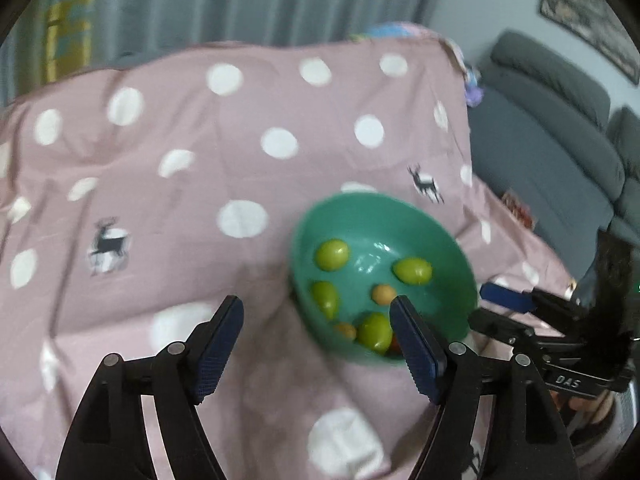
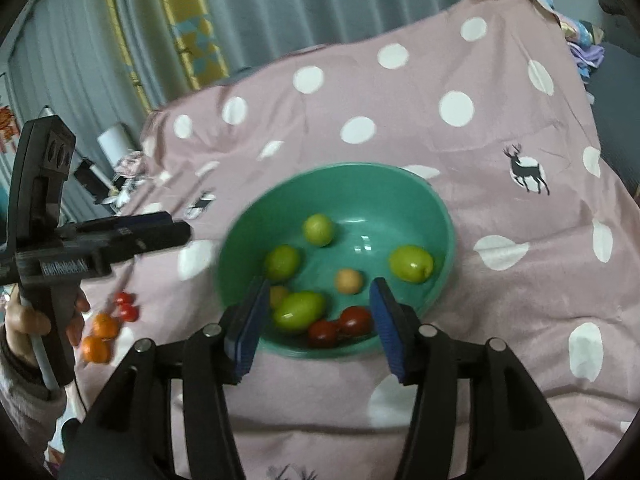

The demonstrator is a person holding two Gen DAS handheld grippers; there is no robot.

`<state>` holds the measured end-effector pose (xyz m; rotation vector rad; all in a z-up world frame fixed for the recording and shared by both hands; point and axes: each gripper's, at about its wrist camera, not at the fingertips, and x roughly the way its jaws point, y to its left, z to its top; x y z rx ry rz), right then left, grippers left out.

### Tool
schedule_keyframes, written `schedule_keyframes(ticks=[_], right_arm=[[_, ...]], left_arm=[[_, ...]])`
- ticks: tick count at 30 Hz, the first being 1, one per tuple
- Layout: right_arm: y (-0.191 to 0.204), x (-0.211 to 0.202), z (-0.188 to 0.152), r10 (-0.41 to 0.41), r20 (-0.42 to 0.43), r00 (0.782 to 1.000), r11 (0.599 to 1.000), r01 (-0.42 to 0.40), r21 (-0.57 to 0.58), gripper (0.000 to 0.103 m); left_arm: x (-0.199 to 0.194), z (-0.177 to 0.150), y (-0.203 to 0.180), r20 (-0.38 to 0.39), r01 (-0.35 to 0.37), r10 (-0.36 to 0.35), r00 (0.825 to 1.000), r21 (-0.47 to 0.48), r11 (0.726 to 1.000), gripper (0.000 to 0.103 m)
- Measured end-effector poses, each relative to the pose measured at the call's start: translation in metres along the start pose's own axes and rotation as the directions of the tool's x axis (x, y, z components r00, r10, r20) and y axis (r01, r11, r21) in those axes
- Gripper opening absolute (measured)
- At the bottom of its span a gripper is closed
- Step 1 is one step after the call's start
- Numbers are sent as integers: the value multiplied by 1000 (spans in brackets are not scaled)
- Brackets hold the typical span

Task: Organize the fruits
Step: 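Move both open grippers over the two oranges on the cloth, then close the right gripper on one orange while the left gripper grasps the other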

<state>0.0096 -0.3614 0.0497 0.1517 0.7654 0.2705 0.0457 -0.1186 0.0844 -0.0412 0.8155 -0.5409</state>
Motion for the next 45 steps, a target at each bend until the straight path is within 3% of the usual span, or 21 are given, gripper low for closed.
schedule_keyframes(ticks=[5,9,16,20,23,28,33,38,41,43,45], right_arm=[[25,-13,-11,59,-11,998,997,-60,-39,55],[43,-14,-21,103,-36,994,993,-105,-60,55],[69,-5,-36,162,-101,982,981,-171,-86,56],[89,2,-46,212,-151,965,969,-228,-95,57],[108,14,-56,273,-212,939,950,-298,-98,57],[136,41,-69,404,-319,858,904,-428,-6,57],[172,69,-69,500,-372,782,855,-515,66,57],[209,108,-65,542,-432,721,825,-553,111,57],[227,126,-61,556,-461,692,812,-569,126,57],[235,137,-58,564,-477,674,805,-577,138,57],[242,148,-59,542,-494,679,820,-556,135,57]], left_arm=[[-71,-14,39,85,-79,86,993,-87,993,76],[-116,-37,74,111,-173,196,974,-188,967,76],[-145,-100,111,30,-314,331,943,-252,916,77],[-139,-134,113,-30,-326,328,944,-230,917,77],[-134,-156,113,-64,-300,293,954,-231,926,77],[-118,-173,95,-97,-297,285,953,-141,944,77],[-105,-174,94,-83,-284,275,958,-136,949,76],[-94,-176,104,-81,-285,276,958,-158,945,66],[-88,-179,107,-95,-299,288,953,-141,944,62],[-90,-179,111,-88,-282,271,958,-154,947,61],[-91,-179,114,-83,-278,268,960,-160,947,58]])
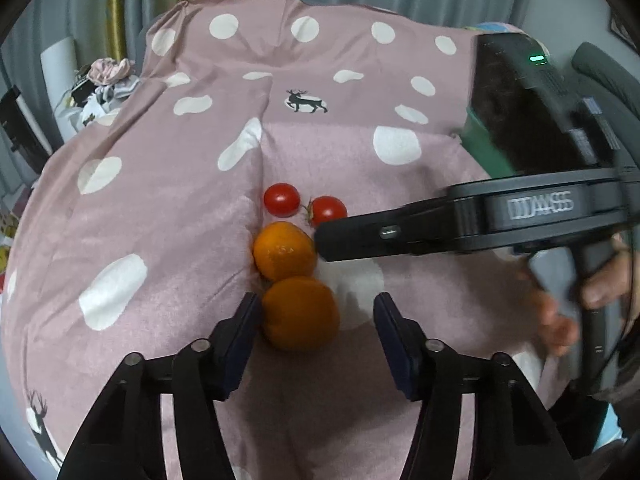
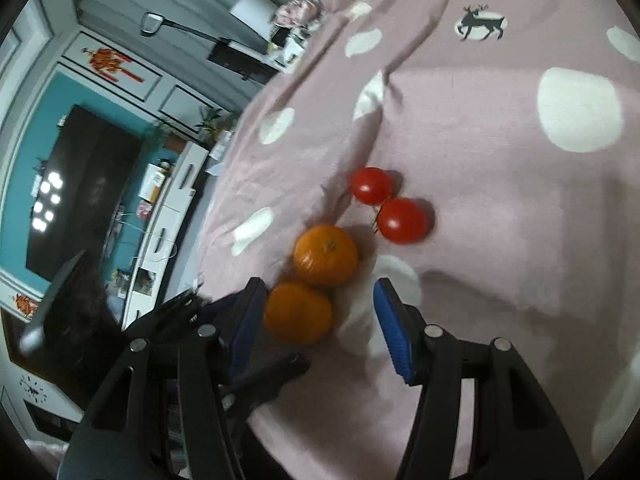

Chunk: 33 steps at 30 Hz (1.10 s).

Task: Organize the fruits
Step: 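Close the right gripper on one orange while the left gripper grasps the other, then carry both oranges toward the teal bowl and lower them inside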

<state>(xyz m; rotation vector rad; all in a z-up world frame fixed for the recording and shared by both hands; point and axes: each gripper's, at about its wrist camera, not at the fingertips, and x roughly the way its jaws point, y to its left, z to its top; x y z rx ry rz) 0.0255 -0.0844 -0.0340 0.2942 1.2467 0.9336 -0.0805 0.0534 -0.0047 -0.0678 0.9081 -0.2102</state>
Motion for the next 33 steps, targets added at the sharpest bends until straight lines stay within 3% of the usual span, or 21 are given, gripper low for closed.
schedule_keyframes(ticks=[11,14,16,21,23,33], right_arm=[[4,29,13,3,-47,999,1000,-2,31,57],[4,38,15,-5,-59,998,1000,7,29,45],[1,38,15,-10,-52,999,999,12,34,43],[-9,3,13,-9,32,999,998,7,63,43],[-13,-18,9,-2,61,998,998,-1,62,43],[-42,-74,-26,5,148,989,992,-23,123,43]], left_arm=[[8,-2,-11,-4,-50,50,999,104,993,56],[9,-3,-12,-5,-55,56,998,121,991,56],[11,-2,-12,-5,-56,57,998,125,991,56],[17,-1,-16,-19,-78,82,996,156,985,55],[20,-2,-17,-36,-97,104,994,162,982,48],[19,2,-18,-42,-70,74,996,105,992,48]])
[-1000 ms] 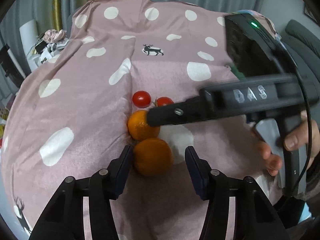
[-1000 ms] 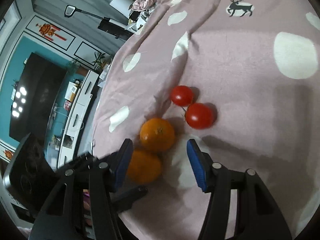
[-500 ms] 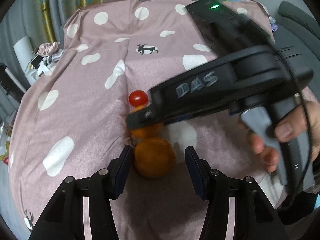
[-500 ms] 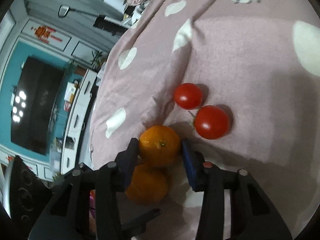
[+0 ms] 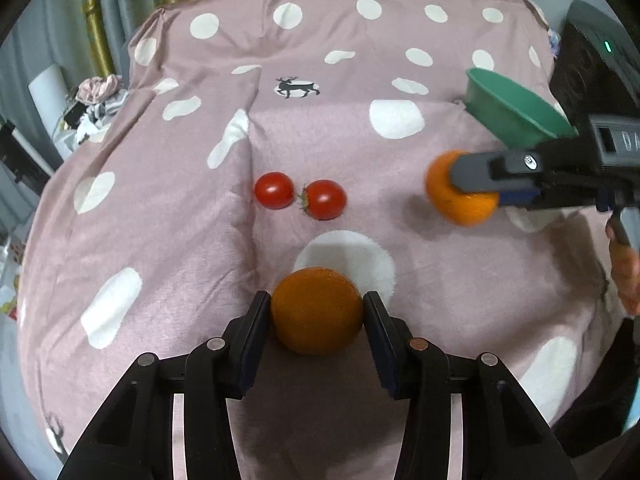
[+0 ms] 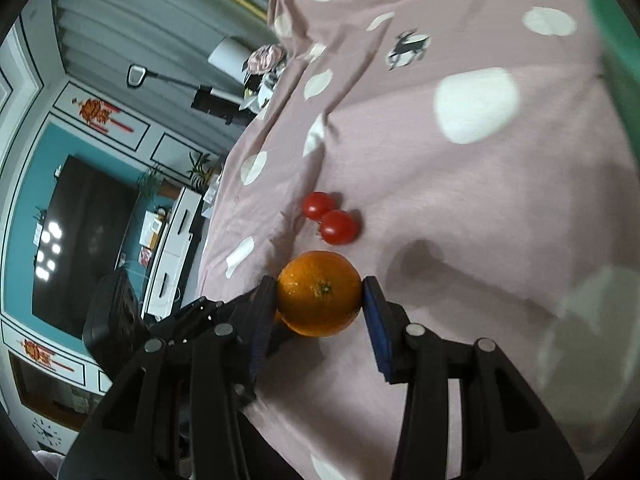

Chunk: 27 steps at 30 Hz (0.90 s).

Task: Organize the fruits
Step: 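Carry both oranges toward the teal bowl and lower them inside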

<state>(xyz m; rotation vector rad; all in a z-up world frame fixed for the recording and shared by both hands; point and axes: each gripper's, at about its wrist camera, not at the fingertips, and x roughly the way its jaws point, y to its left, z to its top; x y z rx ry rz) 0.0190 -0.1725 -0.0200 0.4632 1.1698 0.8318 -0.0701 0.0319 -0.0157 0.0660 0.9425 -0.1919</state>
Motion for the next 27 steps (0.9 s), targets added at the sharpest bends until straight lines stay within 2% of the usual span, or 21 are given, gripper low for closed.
schedule_keyframes(ticks=[12,20,27], right_arm=[[-36,-67,-28,-66,136,989,995,55,83,44],[-48,-111,-37,-154,229,961,987,137,88,44],[-54,-141,-36,-205,308,929,978,181,103,44]], left_arm=[[-16,35,-42,49,58,-59,997,11,998,48],[-17,55,-75,64,88,-92,994,60,994,48],[-19,69,-94,83,101,-108,991,84,991,48]])
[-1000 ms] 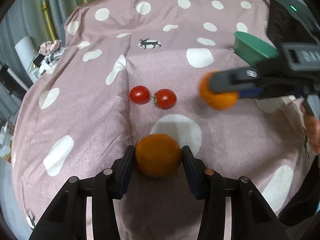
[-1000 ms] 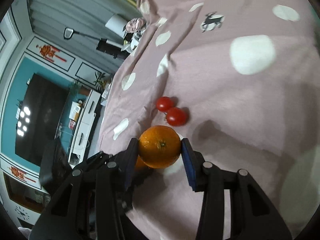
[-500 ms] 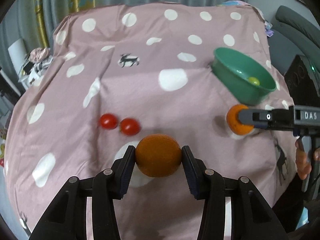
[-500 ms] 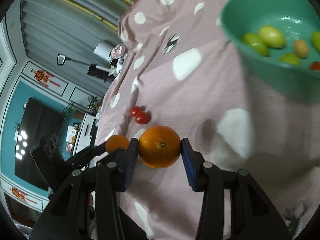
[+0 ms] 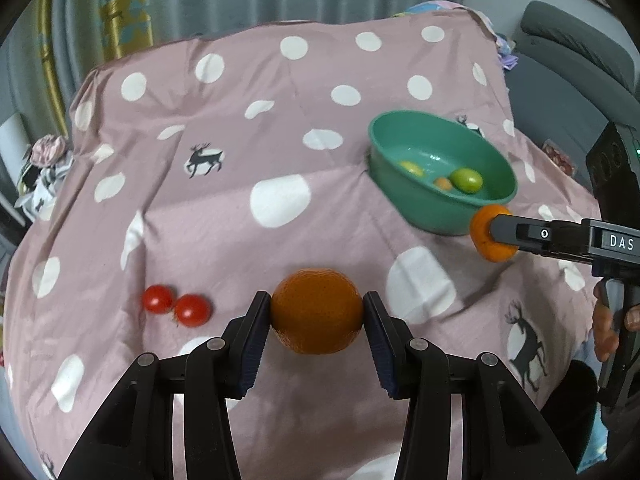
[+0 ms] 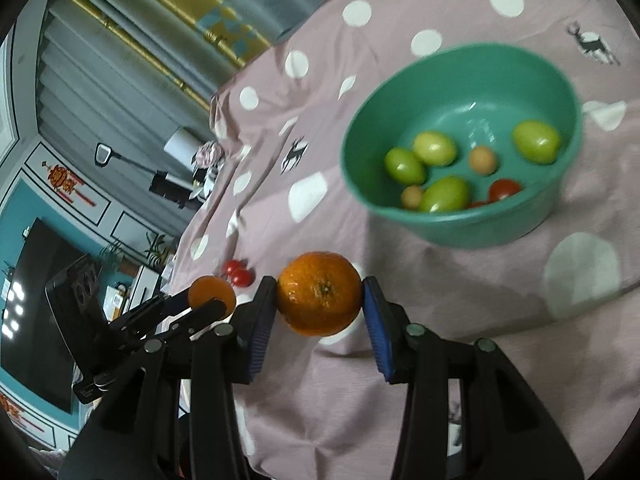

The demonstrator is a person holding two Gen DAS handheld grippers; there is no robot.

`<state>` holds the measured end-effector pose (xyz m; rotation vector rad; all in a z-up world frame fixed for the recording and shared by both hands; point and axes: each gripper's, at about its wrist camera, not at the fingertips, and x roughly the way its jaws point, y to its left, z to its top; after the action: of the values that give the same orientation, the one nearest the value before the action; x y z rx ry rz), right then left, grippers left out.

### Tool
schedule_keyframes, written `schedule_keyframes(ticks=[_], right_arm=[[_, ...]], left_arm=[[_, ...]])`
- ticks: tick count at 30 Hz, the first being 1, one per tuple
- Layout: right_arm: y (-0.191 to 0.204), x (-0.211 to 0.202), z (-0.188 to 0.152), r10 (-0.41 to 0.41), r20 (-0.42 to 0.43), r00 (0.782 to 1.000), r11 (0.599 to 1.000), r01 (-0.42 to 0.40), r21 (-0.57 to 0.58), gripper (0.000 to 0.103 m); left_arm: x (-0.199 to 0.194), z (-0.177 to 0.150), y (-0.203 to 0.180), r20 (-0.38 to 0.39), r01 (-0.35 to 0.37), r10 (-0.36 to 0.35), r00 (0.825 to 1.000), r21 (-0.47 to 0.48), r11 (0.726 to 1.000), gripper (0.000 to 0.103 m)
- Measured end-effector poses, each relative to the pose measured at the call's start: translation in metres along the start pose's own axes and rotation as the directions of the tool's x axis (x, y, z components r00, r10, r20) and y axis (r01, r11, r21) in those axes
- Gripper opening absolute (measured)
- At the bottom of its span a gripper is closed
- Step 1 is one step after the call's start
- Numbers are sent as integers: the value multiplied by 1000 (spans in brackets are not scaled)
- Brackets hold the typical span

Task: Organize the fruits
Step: 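Carry both oranges toward the teal bowl and lower them inside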

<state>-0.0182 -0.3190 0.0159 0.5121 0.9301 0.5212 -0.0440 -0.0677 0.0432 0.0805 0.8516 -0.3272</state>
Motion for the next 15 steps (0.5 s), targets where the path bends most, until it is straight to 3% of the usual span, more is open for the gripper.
schedule_keyframes(ticks=[15], right_arm=[[-4,-22,2,-48,74,996,998,50,-28,44]], left_arm=[[-3,17,-19,31,60,-60,998,-3,998,48]])
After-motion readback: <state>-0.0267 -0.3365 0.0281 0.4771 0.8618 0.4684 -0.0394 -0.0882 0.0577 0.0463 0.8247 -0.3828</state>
